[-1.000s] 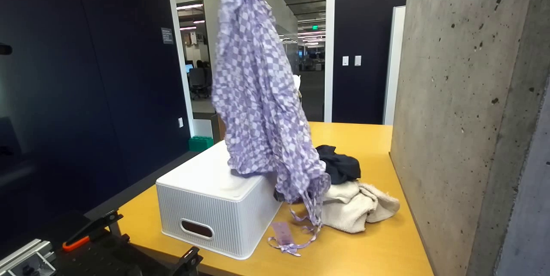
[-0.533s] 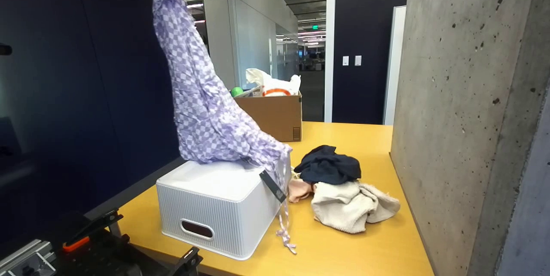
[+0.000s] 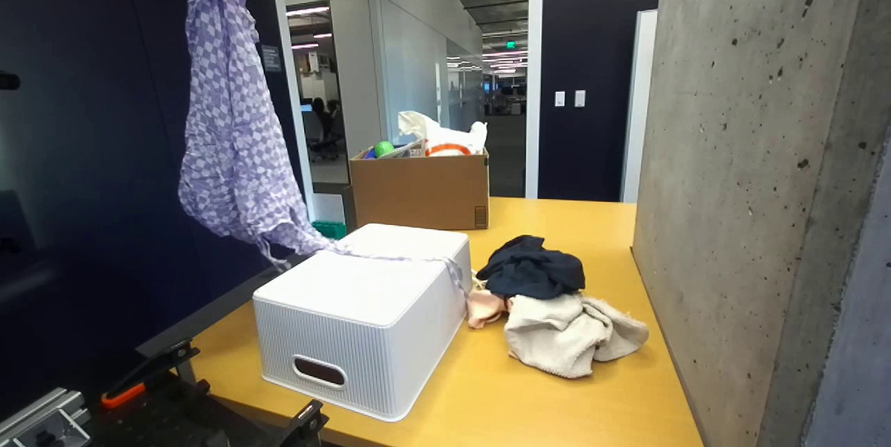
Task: Remove the checked cloth from the white basket, put it on the table and put the blue shirt on the white basket
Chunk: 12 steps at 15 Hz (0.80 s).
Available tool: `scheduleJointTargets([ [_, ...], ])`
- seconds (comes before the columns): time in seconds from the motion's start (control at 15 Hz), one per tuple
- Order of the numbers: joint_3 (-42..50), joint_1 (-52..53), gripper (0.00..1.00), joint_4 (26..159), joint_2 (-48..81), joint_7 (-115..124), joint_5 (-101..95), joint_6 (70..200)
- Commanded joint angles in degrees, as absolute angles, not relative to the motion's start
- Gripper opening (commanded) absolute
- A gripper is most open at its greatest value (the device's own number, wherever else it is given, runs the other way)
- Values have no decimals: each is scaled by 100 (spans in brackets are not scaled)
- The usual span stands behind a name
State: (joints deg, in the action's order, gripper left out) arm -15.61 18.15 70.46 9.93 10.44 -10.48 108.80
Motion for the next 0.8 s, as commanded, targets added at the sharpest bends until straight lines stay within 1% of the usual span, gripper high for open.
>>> scheduleJointTargets([
  [0.0, -1624, 1839, 1, 6468, 1297, 773, -912, 10786],
  [0.27, -1399, 1425, 1, 6737, 1182, 648, -601, 10796],
  [0.73, -676, 126, 1, 7799, 920, 429, -187, 10930],
])
